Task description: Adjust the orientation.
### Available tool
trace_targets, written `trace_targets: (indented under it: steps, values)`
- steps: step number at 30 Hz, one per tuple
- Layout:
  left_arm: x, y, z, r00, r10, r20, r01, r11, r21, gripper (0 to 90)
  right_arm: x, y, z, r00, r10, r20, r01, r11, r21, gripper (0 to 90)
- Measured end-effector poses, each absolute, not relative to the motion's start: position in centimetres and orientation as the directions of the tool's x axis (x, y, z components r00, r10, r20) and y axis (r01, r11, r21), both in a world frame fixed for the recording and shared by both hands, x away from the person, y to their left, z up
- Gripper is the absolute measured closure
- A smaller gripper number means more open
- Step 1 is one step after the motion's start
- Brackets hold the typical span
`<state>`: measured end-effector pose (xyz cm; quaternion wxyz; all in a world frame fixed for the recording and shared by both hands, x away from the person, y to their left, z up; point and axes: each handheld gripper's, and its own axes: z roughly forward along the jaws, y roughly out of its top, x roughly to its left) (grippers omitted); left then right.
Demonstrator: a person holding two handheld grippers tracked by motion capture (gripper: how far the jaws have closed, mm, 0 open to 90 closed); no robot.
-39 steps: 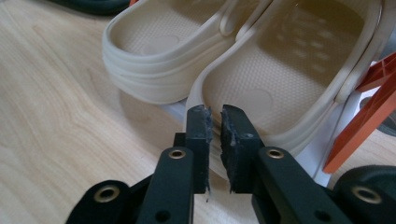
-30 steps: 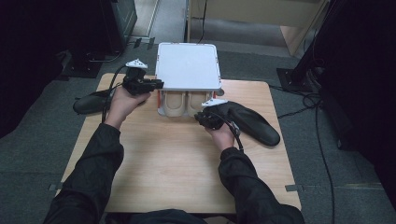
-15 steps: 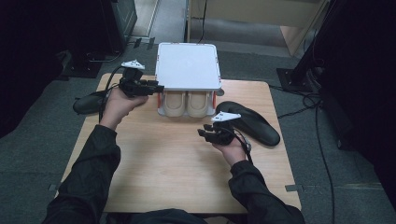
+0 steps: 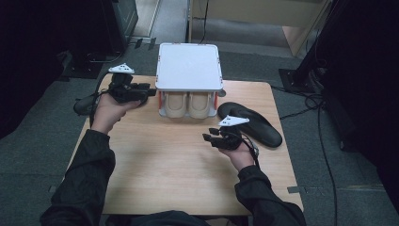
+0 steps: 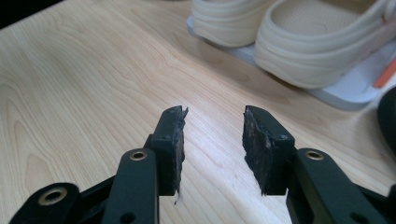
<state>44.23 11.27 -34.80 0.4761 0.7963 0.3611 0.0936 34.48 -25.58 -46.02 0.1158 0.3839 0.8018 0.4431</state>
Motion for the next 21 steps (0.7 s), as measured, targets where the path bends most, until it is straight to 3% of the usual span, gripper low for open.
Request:
trace_targets:
  steps: [21]
  values:
    - [44.1, 17.5, -38.3, 0.609, 0.765, -0.209, 0.560, -0.228, 0.796, 54.2, 36.0, -23.7, -46.6, -0.715, 0.676, 0.178, 0.510, 0.330, 0.794, 59.5]
